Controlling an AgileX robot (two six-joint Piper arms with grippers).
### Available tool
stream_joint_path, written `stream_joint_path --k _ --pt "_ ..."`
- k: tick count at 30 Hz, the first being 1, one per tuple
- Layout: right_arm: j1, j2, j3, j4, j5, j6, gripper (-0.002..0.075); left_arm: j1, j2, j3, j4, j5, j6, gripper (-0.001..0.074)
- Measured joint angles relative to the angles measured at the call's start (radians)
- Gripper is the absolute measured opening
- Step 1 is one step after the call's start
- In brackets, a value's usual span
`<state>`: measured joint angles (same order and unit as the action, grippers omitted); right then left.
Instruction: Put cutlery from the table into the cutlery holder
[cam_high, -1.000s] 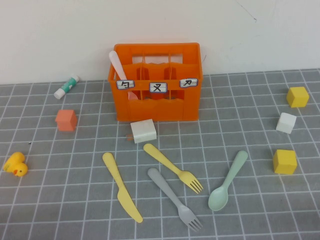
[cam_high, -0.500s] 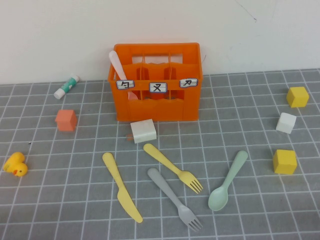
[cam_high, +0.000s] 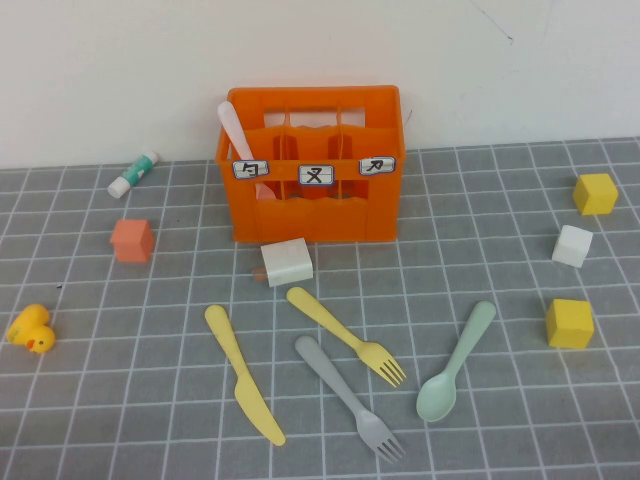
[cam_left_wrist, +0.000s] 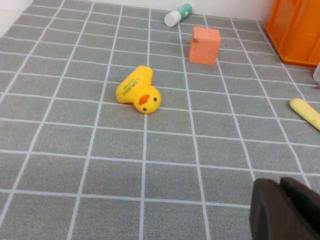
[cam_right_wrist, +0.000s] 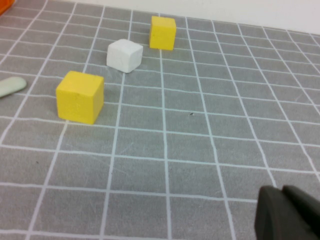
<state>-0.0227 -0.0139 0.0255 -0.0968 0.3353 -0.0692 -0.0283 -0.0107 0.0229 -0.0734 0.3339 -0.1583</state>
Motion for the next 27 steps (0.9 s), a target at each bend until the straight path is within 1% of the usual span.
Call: stream_joint_path --k 3,6,8,13,16,21,25,27 --pt "0.0 0.0 0.0 0.0 0.0 0.0 -0.0003 0.0 0.0 0.0 0.0 -0.021 0.0 -0.0001" --pt "0.0 0.0 0.0 0.0 0.0 0.0 -0.0003 0.0 0.0 0.006 0.0 -0.105 0.0 -0.0001" --pt "0.0 0.0 0.0 0.0 0.0 0.0 -0.0003 0.0 0.0 0.006 0.0 -0.199 0.0 -0.0001" --pt "0.0 0.0 0.0 0.0 0.0 0.0 -0.0003 0.0 0.0 0.006 0.0 -0.527 0.0 -0.0001" --pt "0.0 0.0 0.0 0.0 0.0 0.0 -0.0003 0.0 0.0 0.006 0.0 -0.671 0.0 -0.0001" --pt "0.0 0.0 0.0 0.0 0.0 0.0 -0.0003 0.0 0.0 0.006 0.0 -0.864 0.0 -0.0001" --pt "0.0 0.0 0.0 0.0 0.0 0.0 -0.0003 0.0 0.0 0.006 -0.02 -1.05 0.016 -0.0001" --pt "0.0 0.0 0.0 0.0 0.0 0.0 -0.0003 0.0 -0.002 0.001 -0.052 -1.075 0.023 -0.0001"
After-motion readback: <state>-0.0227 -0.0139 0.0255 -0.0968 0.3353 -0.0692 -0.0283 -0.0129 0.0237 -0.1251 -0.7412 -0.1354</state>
